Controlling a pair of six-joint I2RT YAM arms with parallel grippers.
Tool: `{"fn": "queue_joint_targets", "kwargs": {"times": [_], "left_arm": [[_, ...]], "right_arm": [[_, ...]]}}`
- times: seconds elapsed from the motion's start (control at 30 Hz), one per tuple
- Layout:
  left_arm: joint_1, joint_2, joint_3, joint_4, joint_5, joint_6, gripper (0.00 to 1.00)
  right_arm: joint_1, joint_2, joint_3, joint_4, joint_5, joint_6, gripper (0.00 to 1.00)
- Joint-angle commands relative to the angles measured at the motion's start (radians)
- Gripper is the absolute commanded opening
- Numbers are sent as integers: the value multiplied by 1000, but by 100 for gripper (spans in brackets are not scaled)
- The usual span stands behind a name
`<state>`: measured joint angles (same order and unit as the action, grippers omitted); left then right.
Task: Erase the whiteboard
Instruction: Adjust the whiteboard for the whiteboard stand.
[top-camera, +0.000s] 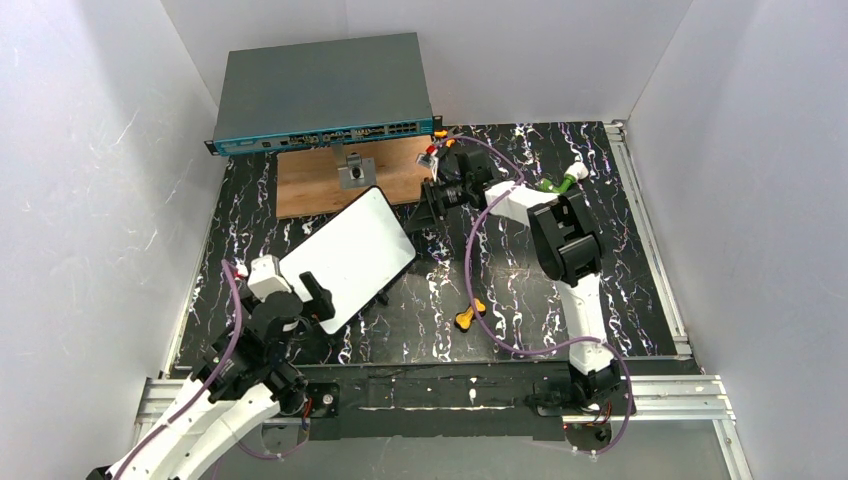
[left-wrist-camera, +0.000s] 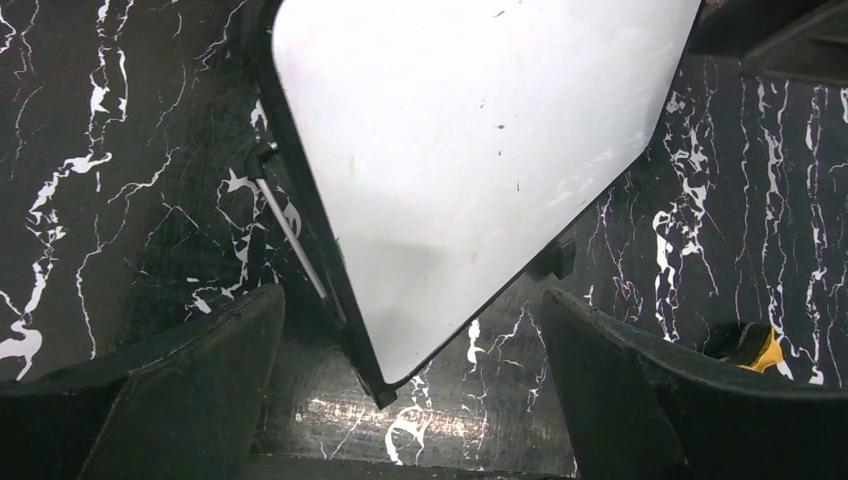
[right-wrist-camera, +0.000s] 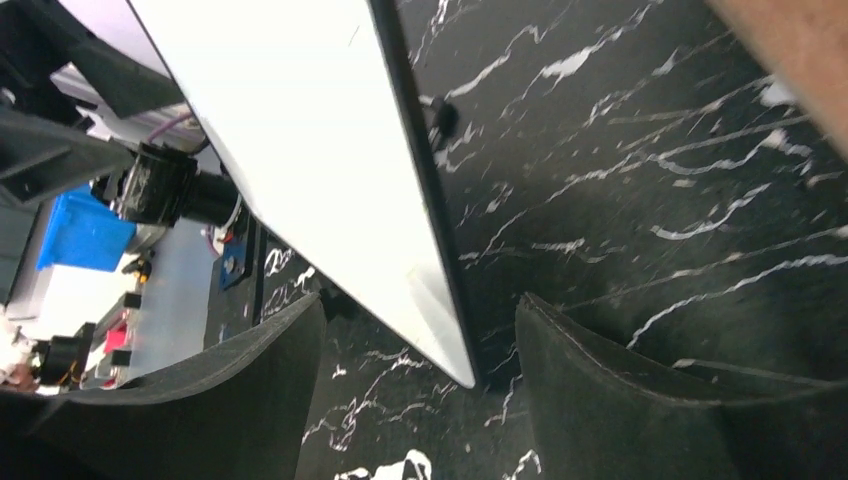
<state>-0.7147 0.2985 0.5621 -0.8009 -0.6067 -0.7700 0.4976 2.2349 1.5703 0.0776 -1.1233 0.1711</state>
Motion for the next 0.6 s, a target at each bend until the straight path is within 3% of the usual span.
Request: {"fn": "queue_joint_targets", "kwargs": {"times": [0.0, 0.13, 0.3, 0.4, 0.57], "left_arm": [[13, 68, -19, 94, -13, 7, 99], [86, 123, -25, 150, 78, 44, 99], [271, 145, -44, 225, 269, 100, 100], [326, 149, -46, 227, 322, 113, 99], [379, 131, -88, 266, 409, 116, 99]], "right_arm": [[6, 71, 114, 107, 17, 137, 76], [25, 145, 176, 102, -47, 157, 76], [62, 159, 81, 399, -174, 332, 68], [72, 169, 53, 559, -216, 425, 54], [71, 229, 52, 1003, -269, 811, 18]]}}
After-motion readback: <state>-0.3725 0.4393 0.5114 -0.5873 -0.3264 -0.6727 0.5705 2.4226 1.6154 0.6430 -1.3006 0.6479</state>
